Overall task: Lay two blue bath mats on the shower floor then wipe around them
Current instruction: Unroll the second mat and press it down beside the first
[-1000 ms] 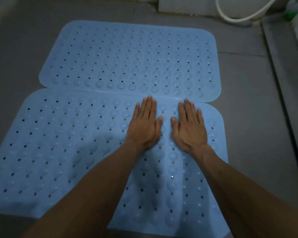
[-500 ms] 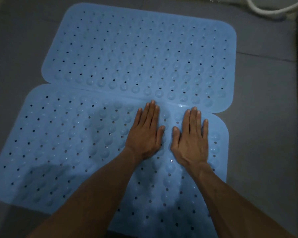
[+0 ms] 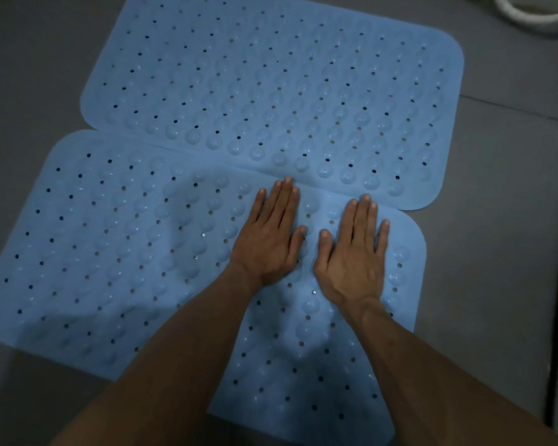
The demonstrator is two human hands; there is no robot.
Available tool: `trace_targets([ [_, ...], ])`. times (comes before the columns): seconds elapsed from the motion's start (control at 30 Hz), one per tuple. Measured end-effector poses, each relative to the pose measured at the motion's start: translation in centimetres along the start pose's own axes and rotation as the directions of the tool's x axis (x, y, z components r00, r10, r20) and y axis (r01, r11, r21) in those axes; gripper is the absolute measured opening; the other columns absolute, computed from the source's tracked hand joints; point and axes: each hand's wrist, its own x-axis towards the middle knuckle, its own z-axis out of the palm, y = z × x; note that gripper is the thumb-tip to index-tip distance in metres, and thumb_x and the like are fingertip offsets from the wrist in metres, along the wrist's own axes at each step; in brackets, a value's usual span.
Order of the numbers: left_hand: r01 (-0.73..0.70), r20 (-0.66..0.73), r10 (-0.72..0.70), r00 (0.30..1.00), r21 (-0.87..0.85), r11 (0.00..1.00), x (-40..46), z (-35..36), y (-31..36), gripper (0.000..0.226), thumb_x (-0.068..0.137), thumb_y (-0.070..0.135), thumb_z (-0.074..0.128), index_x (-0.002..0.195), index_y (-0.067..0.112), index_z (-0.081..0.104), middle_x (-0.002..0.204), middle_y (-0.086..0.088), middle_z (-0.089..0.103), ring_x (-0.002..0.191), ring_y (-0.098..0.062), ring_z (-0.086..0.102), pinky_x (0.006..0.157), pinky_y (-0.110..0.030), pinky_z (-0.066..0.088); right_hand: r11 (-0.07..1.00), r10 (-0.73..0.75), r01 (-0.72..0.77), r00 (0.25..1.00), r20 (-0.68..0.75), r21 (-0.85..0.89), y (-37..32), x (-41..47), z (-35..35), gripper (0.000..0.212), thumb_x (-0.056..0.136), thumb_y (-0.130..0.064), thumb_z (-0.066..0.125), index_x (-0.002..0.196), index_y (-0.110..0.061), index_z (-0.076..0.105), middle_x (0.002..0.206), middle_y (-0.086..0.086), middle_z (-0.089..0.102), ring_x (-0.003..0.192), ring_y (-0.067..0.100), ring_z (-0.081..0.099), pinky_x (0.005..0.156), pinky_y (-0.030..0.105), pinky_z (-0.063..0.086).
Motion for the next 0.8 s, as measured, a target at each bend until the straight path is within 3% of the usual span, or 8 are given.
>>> trace_targets([
  [0.53, 0.013, 0.021, -0.012, 1.000, -0.048, 0.999, -0.2, 0.2, -0.5, 0.065, 0.100, 0.038, 0.023, 0.151, -0.002, 0.019, 0.159, -0.019, 0.016, 0.149, -0.028, 0.012, 0.120, -0.047, 0.009, 1.000, -0.001, 0.001, 0.996, -0.087, 0.005, 0.1, -0.1, 0.9, 0.070, 0.102, -0.048, 0.023, 0.157, -0.007, 0.009, 0.166, 0.011, 0.005, 0.153, 0.020, 0.001, 0.124, 0.045, 0.000],
  [0.67, -0.039, 0.119, 0.056, 0.991, -0.140, 0.989, -0.4, -1.2, -1.6, 0.062, 0.104, 0.037, 0.021, 0.154, 0.003, 0.005, 0.162, -0.013, -0.001, 0.150, -0.022, -0.003, 0.121, -0.041, -0.007, 0.997, 0.054, -0.053, 0.998, 0.025, -0.054, -0.3, 0.2, 0.2, 0.072, 0.101, -0.050, 0.016, 0.158, -0.007, 0.000, 0.166, 0.010, -0.004, 0.153, 0.021, -0.006, 0.123, 0.045, -0.005],
  [0.8, -0.020, 0.057, 0.025, 0.998, -0.081, 0.996, -4.4, -2.8, -4.8, 0.062, 0.103, 0.037, 0.015, 0.154, 0.003, 0.006, 0.162, -0.012, 0.000, 0.150, -0.022, -0.003, 0.121, -0.041, -0.007, 0.995, 0.079, -0.075, 0.995, 0.054, -0.071, -3.8, -1.6, -1.1, 0.070, 0.103, -0.046, 0.014, 0.157, -0.005, -0.003, 0.165, 0.011, -0.008, 0.152, 0.022, -0.010, 0.123, 0.044, -0.008],
])
